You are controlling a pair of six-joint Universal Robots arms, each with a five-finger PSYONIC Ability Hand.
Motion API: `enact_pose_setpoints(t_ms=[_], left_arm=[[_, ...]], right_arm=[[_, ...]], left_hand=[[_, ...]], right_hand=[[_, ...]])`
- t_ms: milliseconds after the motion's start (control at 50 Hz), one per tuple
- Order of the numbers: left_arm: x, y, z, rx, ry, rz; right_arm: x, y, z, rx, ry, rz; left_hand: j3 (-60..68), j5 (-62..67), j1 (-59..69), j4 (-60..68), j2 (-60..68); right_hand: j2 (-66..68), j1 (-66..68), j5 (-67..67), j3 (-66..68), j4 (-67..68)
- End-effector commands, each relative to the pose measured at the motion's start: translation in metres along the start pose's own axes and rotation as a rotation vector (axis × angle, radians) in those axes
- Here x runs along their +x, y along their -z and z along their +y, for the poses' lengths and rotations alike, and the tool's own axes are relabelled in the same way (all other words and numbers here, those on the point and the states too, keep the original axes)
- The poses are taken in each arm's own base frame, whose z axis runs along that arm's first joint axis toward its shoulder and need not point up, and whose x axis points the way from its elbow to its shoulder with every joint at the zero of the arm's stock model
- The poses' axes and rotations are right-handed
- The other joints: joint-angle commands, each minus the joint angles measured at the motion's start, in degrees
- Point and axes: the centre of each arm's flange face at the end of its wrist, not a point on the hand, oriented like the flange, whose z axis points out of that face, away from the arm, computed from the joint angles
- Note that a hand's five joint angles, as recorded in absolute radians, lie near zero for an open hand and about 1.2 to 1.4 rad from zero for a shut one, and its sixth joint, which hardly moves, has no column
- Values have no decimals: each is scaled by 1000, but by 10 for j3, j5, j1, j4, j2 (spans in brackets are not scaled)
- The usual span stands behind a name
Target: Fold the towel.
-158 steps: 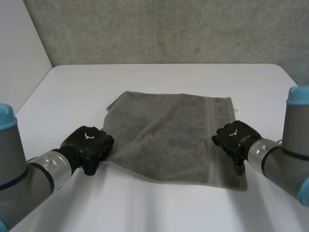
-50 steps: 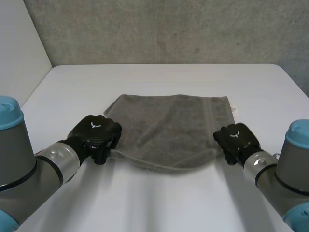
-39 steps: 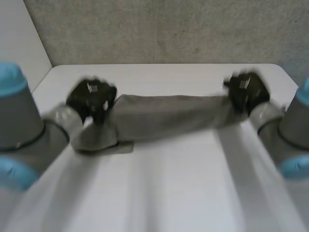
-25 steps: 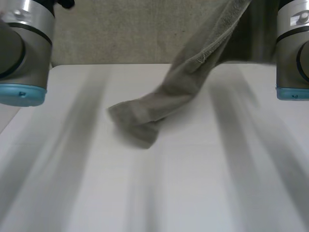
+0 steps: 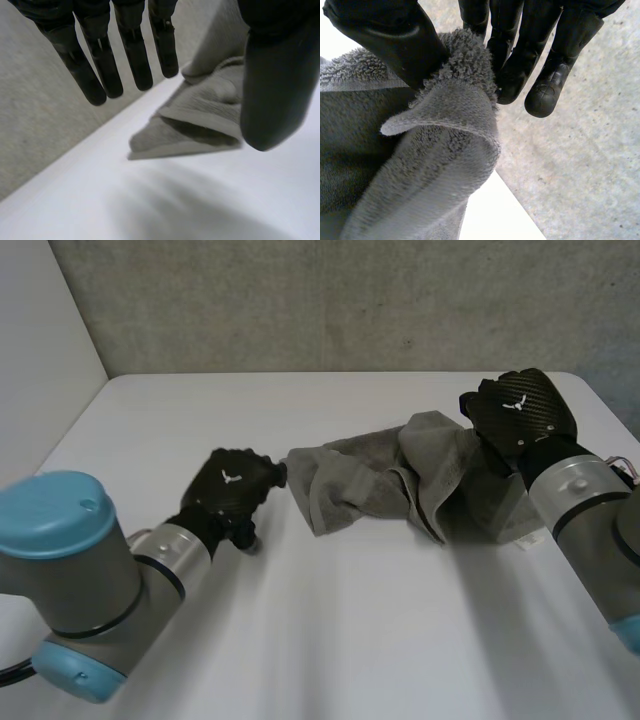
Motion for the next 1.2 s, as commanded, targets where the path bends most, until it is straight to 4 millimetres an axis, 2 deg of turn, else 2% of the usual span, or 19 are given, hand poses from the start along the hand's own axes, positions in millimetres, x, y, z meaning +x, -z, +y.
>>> enact_pose_setpoints(t_ms=[20, 80, 180, 240, 280, 400, 520, 620, 660, 720, 860, 920, 1000, 1020, 1040, 1060, 1080, 1160, 1200], left_arm=[[7, -10, -1, 13, 7, 13], [12, -10, -4, 26, 3, 26], [30, -13, -17, 73, -8, 71], [35, -15, -19, 80, -8, 81], [42, -19, -24, 101, 6, 92], [38, -31, -34, 134, 107, 32], [46, -38, -35, 138, 187, 55], [66, -40, -31, 129, 231, 131], [81, -39, -30, 130, 242, 206], [90, -38, -34, 146, 261, 258], [99, -45, -40, 157, 357, 295], [101, -48, -35, 127, 414, 304], [104, -50, -28, 95, 455, 321], [107, -50, -25, 85, 465, 338], [109, -51, -23, 78, 468, 352], [109, -51, -23, 78, 468, 352], [108, -52, -21, 75, 467, 349], [104, -55, -20, 65, 465, 329], [93, -59, -22, 72, 467, 293]], right_arm=[[15, 22, -38, 105, 13, 44], [20, 28, -48, 128, 16, 56], [37, 53, -86, 202, 19, 79], [40, 59, -95, 221, 21, 76], [45, 70, -109, 253, 27, 74], [54, 94, -132, 319, 37, 104], [59, 107, -142, 356, 44, 128], [58, 114, -143, 355, 42, 120], [54, 118, -144, 351, 37, 100], [50, 124, -147, 364, 34, 87], [47, 129, -149, 372, 31, 77], [48, 131, -150, 375, 32, 79], [48, 131, -148, 372, 32, 81], [49, 130, -147, 367, 35, 85], [49, 129, -147, 366, 36, 84], [49, 129, -147, 366, 36, 84], [49, 127, -145, 362, 37, 82], [48, 123, -143, 354, 36, 74], [46, 111, -138, 330, 32, 64]], left_hand=[[-143, -238, -153, -151, -151], [-155, -250, -165, -163, -162], [-172, -266, -181, -180, -179], [-170, -265, -180, -178, -178], [-165, -260, -175, -173, -173], [-167, -261, -176, -175, -174], [-172, -266, -181, -180, -179], [-202, -297, -212, -210, -210], [-202, -297, -212, -210, -210], [-202, -297, -212, -210, -210], [-202, -297, -212, -210, -210], [-194, -288, -203, -202, -201], [-115, -209, -124, -123, -122], [22, -73, 12, 14, 14], [238, 144, 229, 230, 231], [240, 146, 231, 232, 233], [423, 329, 414, 415, 416], [457, 362, 448, 449, 450], [457, 362, 448, 449, 450]], right_hand=[[44, 41, 38, 28, 33], [44, 41, 38, 28, 33], [44, 41, 38, 28, 33], [44, 41, 38, 28, 33], [44, 41, 38, 28, 33], [44, 41, 38, 28, 33], [44, 41, 38, 28, 33], [44, 41, 38, 28, 33], [44, 41, 38, 28, 33], [44, 41, 38, 28, 33], [44, 41, 38, 28, 33], [44, 41, 38, 28, 33], [44, 41, 38, 28, 33], [44, 41, 38, 28, 33], [44, 41, 38, 28, 33], [44, 41, 38, 28, 33], [44, 41, 38, 28, 33], [44, 41, 38, 28, 33], [44, 41, 38, 28, 33]])
